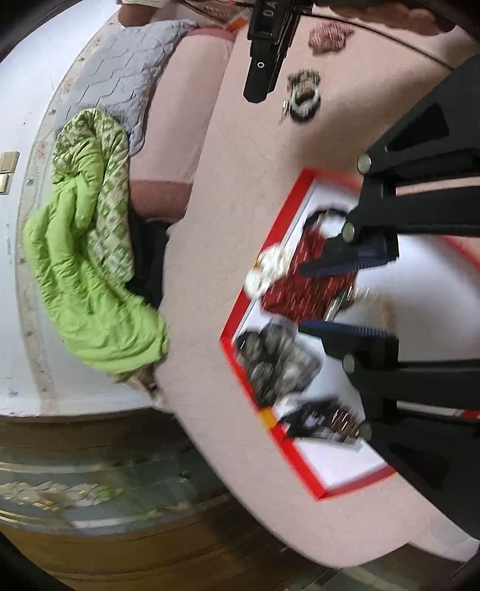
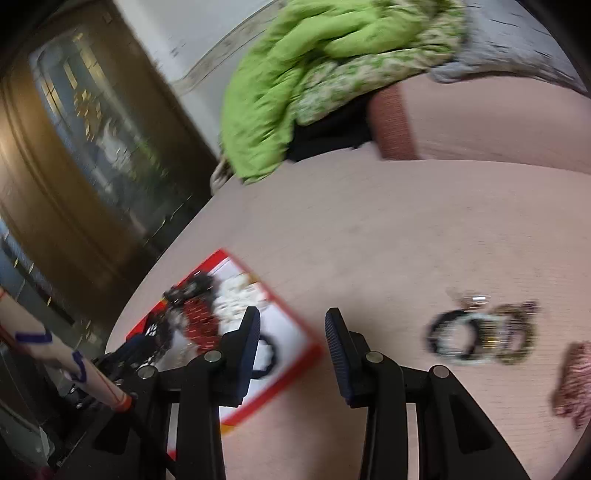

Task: Organize jewelry
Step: 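Move both tools back to the remaining bracelets on the bed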

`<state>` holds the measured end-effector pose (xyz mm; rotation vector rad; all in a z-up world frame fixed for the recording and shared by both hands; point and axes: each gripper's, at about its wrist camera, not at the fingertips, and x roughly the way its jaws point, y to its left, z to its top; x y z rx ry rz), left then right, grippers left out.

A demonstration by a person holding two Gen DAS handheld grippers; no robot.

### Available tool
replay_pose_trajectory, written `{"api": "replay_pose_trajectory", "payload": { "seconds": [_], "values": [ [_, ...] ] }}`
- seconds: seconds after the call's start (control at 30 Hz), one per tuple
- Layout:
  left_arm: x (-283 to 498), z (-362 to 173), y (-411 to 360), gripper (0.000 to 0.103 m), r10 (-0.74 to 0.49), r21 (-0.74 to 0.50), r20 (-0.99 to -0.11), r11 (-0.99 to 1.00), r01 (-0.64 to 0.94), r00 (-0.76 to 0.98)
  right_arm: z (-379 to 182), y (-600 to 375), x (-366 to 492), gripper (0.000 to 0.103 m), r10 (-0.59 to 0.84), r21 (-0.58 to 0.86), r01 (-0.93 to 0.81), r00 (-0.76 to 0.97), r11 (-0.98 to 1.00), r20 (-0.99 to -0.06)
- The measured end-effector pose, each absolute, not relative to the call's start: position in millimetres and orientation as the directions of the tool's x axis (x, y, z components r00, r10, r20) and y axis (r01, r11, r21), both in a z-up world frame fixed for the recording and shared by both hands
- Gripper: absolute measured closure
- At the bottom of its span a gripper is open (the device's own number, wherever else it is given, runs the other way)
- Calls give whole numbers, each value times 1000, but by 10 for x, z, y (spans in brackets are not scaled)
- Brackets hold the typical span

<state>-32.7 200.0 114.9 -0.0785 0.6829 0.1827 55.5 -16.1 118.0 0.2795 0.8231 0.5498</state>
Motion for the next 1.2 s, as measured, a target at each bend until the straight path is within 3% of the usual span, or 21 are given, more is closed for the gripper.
{"api": "replay_pose_trajectory", "payload": {
  "seconds": [0.2, 0.33, 0.43, 0.53, 0.7, 0.97, 1.03, 1.2],
  "values": [
    [-252, 1242, 1394, 78, 51, -1, -677, 998, -69, 734, 1108, -918, 668, 63, 498, 484, -200, 593, 852, -633],
    [-140, 1318, 1019, 78, -58, -55, -712, 998, 27, 700, 1108, -1227, 733, 64, 434, 459, -132, 621, 879, -653],
    [71, 1301, 766, 76, -160, -135, -760, 987, 88, 631, 997, -1373, 831, 73, 379, 422, -79, 609, 903, -697],
    [270, 1190, 593, 75, -226, -195, -801, 974, 115, 555, 838, -1511, 898, 75, 366, 433, -22, 575, 901, -732],
    [501, 972, 462, 75, -244, -222, -838, 969, 103, 487, 688, -1622, 938, 76, 338, 410, 8, 551, 912, -763],
    [743, 803, 483, 75, -287, -280, -843, 956, 84, 456, 385, -1560, 1115, 86, 352, 412, 16, 491, 911, -797],
    [812, 762, 500, 75, -288, -287, -846, 955, 71, 449, 346, -1523, 1157, 96, 349, 405, 11, 485, 914, -802],
    [947, 676, 481, 75, -294, -296, -854, 953, 63, 430, 402, -1511, 1136, 102, 327, 390, 23, 498, 921, -803]
  ]
}}
